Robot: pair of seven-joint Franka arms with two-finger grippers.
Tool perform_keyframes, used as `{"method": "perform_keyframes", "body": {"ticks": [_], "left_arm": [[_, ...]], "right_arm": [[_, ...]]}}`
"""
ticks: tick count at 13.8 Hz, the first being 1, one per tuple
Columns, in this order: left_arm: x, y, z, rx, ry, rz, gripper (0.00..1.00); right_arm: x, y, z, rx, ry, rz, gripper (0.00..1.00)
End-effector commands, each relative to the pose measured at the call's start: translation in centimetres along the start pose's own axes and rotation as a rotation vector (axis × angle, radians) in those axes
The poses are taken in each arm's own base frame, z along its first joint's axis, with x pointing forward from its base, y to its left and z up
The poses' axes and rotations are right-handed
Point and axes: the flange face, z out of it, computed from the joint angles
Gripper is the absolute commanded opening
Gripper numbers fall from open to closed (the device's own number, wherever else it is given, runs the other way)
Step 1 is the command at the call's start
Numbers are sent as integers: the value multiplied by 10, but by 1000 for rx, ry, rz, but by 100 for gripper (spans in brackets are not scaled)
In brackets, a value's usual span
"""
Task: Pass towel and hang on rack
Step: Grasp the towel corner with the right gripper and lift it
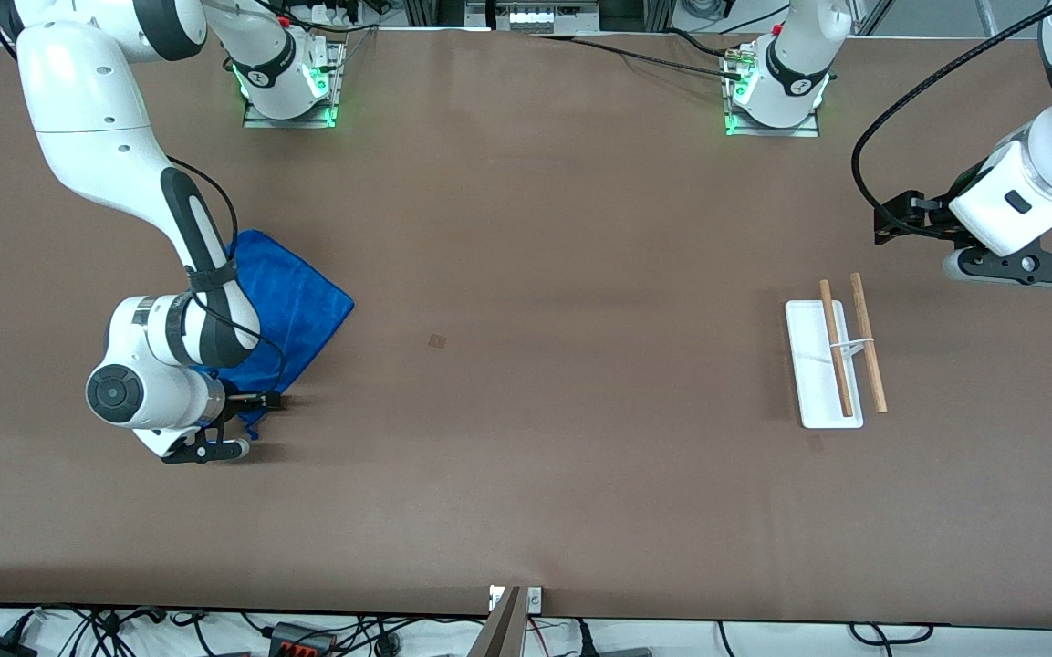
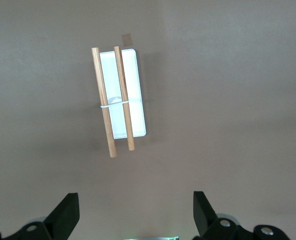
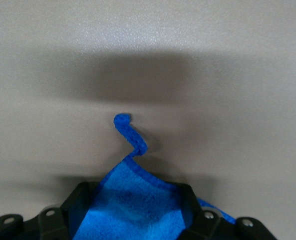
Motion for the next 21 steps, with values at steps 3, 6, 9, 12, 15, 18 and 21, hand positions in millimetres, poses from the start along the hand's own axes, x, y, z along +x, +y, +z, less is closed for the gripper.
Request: {"method": "perform_keyframes", "body": {"ticks": [3,6,9,12,15,18,21], "left_arm": [[-1,-7,-2,23,-3,-1,100],[-1,-6,-2,21,-3,0,100],[-1,-8,0,21,-8,-2,100],[1,-4,2,21,-11,3,100],[1,-6,2,19,-11,0,100],[1,-4,3,18,-12,3,100],[4,-7,6,9,-15,-2,100]], "right_arm": [[1,0,1,14,-9,-26,37],[0,-4,-8,15,-17,-35,8],[3,-5,-29,18,-23,-37,0],[9,-12,-71,30,-62,-55,0],[13,-57,-135,129,-71,-131,0],[6,-109,-207,372,-1,-164,0],[-1,-163,-242,718,19,-179,0]]}}
